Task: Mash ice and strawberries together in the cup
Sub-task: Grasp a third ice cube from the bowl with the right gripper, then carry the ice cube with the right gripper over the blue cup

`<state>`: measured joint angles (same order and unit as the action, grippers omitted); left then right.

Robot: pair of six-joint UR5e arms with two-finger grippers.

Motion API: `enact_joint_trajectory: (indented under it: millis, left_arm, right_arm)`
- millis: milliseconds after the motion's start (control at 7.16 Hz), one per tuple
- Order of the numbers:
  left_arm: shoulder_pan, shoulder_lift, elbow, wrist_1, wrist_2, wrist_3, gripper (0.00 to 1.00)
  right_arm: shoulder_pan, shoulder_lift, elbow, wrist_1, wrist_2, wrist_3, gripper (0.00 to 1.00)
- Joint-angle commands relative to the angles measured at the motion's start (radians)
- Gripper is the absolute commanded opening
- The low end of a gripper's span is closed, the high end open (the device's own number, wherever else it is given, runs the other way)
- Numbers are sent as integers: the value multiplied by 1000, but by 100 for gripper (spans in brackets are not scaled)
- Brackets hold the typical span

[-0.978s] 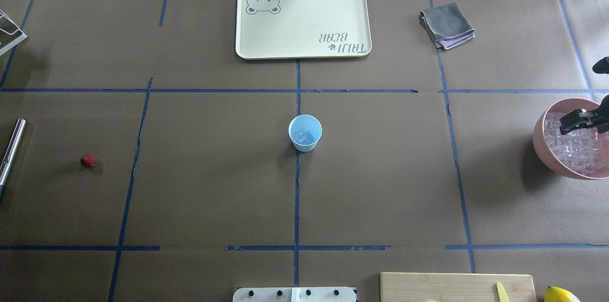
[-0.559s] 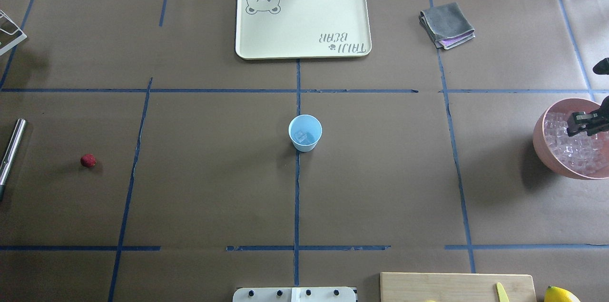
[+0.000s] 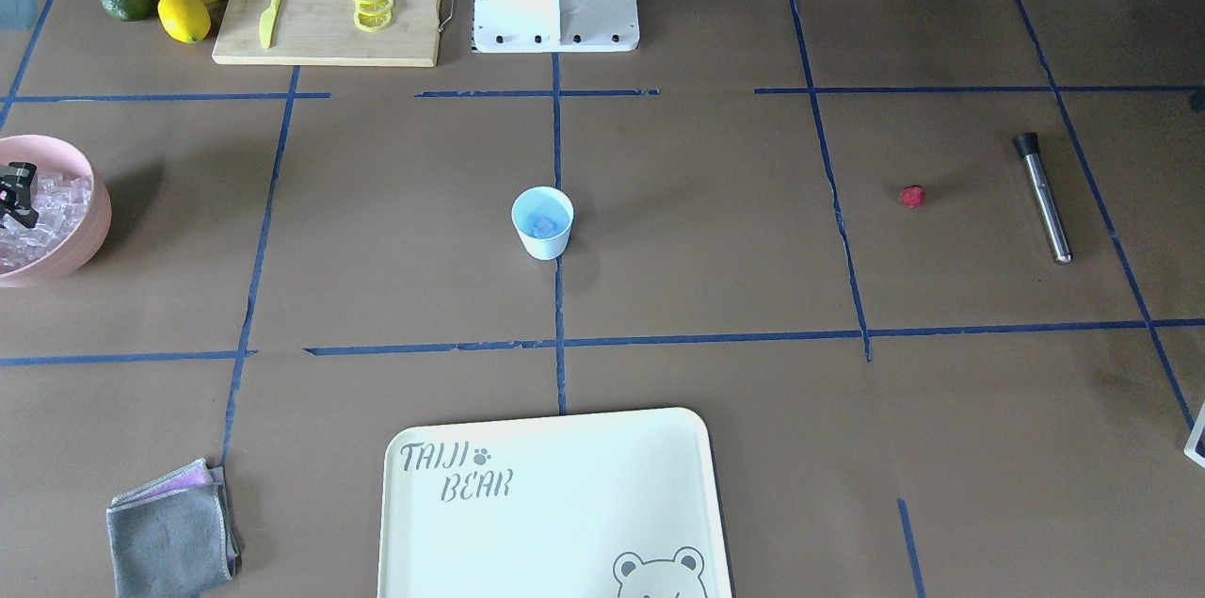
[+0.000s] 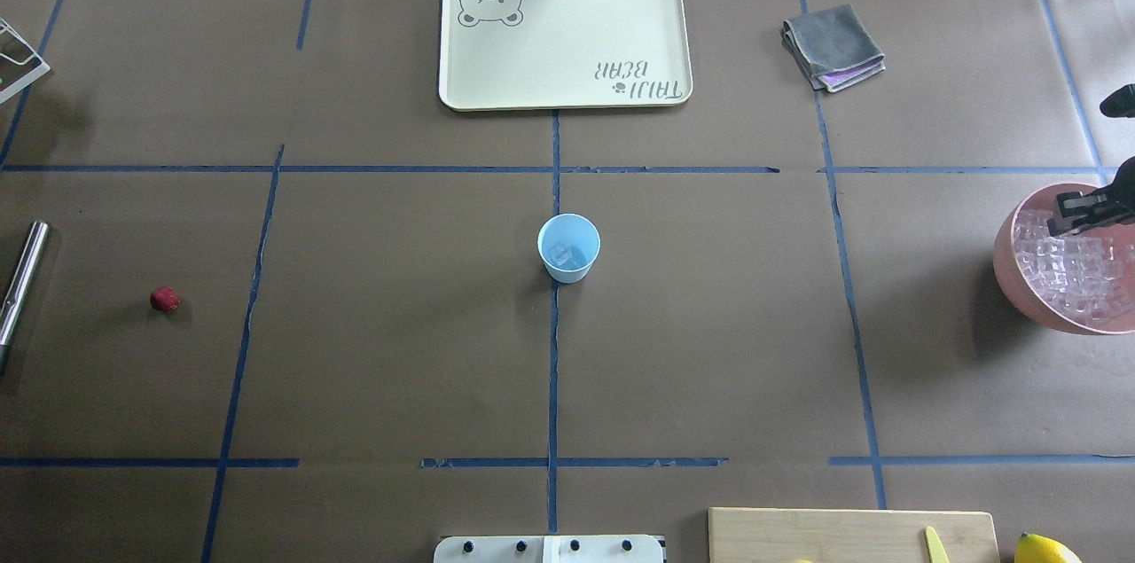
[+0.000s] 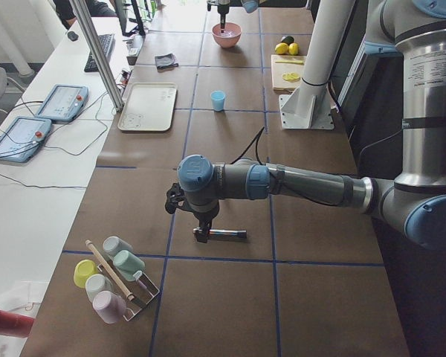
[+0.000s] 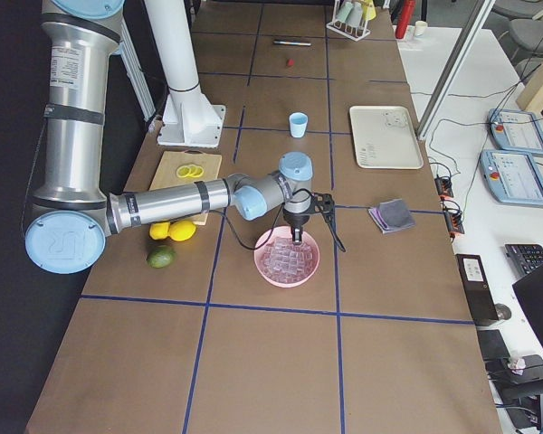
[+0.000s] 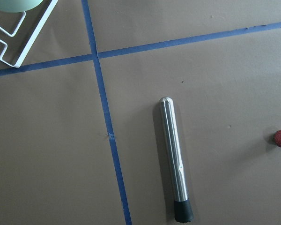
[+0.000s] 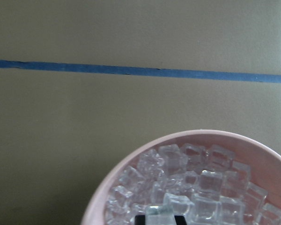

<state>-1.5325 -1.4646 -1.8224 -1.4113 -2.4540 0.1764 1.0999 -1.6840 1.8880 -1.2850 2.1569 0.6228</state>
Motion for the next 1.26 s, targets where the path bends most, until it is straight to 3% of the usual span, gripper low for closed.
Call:
enact_joint_trajectory:
  millis: [0, 280, 699, 978, 1118]
  left_arm:
    - [0, 0, 0, 0, 0, 0, 100]
    - [0, 0, -2, 0, 0, 0, 100]
    - [0, 0, 0, 0, 1, 0, 100]
    - [0, 0, 3, 0, 1, 2, 100]
    - [0, 1, 5, 0, 1, 5, 100]
  right_arm:
    - [-8, 83, 91, -14, 67, 262, 0]
    - [-163, 246, 106, -10, 58, 652, 0]
    - [-427, 485, 73, -22, -173, 1024, 0]
    - [-546, 675, -79, -24, -332, 1164, 0]
    - [-557, 719, -122, -22, -350, 1170, 0]
